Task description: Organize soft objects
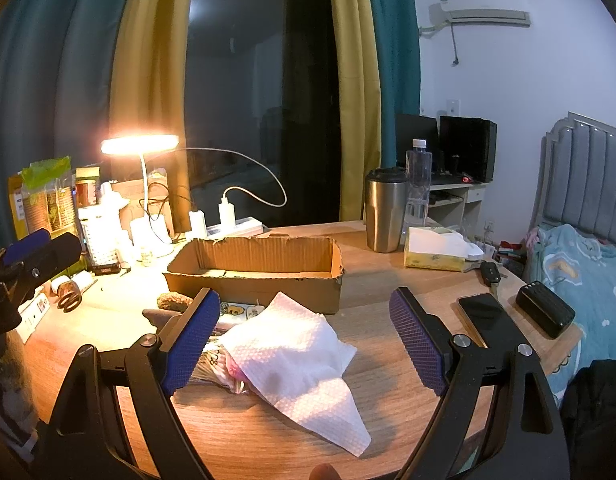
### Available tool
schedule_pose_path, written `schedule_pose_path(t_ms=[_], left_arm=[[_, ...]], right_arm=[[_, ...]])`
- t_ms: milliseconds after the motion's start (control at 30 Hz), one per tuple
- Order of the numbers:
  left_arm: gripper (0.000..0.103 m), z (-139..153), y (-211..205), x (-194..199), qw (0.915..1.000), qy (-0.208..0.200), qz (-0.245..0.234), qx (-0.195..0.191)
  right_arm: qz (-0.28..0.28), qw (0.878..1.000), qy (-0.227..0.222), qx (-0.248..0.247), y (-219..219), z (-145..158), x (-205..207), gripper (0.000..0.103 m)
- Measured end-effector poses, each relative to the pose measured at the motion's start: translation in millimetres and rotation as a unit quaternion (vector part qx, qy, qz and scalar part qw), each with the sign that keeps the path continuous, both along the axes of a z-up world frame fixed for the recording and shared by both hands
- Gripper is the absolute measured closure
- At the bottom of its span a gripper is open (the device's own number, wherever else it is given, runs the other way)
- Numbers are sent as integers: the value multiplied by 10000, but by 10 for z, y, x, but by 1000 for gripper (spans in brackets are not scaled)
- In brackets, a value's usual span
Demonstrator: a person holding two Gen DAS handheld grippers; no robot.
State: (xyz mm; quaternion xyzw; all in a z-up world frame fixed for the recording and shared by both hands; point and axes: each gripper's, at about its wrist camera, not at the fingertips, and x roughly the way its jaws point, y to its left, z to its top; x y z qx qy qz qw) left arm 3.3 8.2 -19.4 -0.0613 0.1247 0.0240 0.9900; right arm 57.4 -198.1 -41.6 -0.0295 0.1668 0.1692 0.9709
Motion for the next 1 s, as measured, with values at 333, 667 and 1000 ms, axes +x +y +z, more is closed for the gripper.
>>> schedule_pose_path(t_ms=[333,667,1000], left_arm=[[0,31,-30,9,10000,1,-50,45],[0,34,-34,33,9998,117,-138,4],[0,10,-20,82,9998,123,-133,-84]], right_arm=[[-13,10000,12,34,-46,-1,31,14],[-19,10000,29,46,-81,-16,34,14],[-10,10000,63,46,-90,-15,55,14]])
